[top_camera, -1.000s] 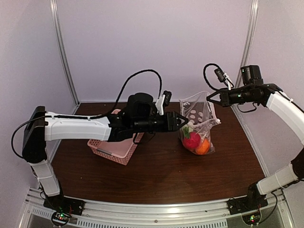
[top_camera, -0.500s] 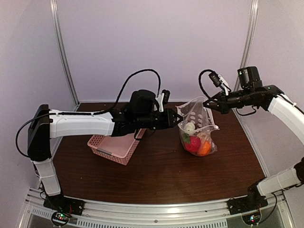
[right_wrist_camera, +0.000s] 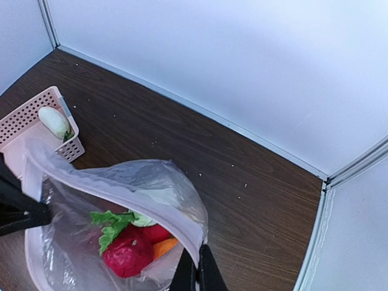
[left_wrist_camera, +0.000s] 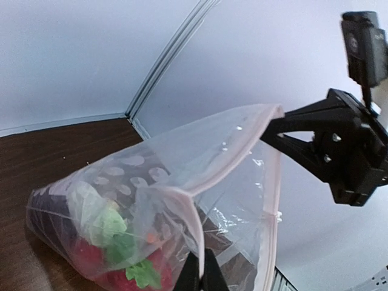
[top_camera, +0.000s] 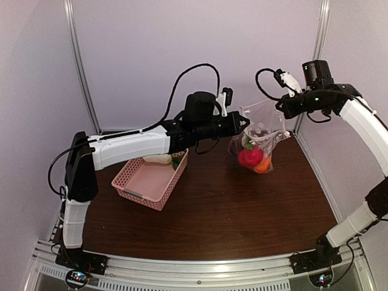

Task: Place the food in the zip-top bag and seal the zipper
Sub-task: Adjust the zipper food storage bag at the center of the board, then move the fake vegetable to the bin.

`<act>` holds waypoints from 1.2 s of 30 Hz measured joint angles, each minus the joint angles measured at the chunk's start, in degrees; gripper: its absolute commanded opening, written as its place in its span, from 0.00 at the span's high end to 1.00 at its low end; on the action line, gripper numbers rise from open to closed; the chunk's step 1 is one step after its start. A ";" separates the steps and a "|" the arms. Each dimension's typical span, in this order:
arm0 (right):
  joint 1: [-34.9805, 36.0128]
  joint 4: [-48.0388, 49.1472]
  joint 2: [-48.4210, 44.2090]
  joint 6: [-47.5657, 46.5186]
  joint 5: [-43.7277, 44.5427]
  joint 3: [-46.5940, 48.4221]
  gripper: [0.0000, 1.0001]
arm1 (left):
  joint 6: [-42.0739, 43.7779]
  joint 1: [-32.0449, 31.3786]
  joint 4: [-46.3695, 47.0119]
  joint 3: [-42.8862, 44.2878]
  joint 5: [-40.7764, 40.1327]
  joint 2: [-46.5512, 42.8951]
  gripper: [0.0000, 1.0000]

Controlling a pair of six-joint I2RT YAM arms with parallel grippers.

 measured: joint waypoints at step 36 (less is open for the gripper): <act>0.90 20.37 -3.23 -1.29 -26.73 -34.80 1.00 | 31.91 23.61 -29.59 -29.35 -5.51 -23.10 0.33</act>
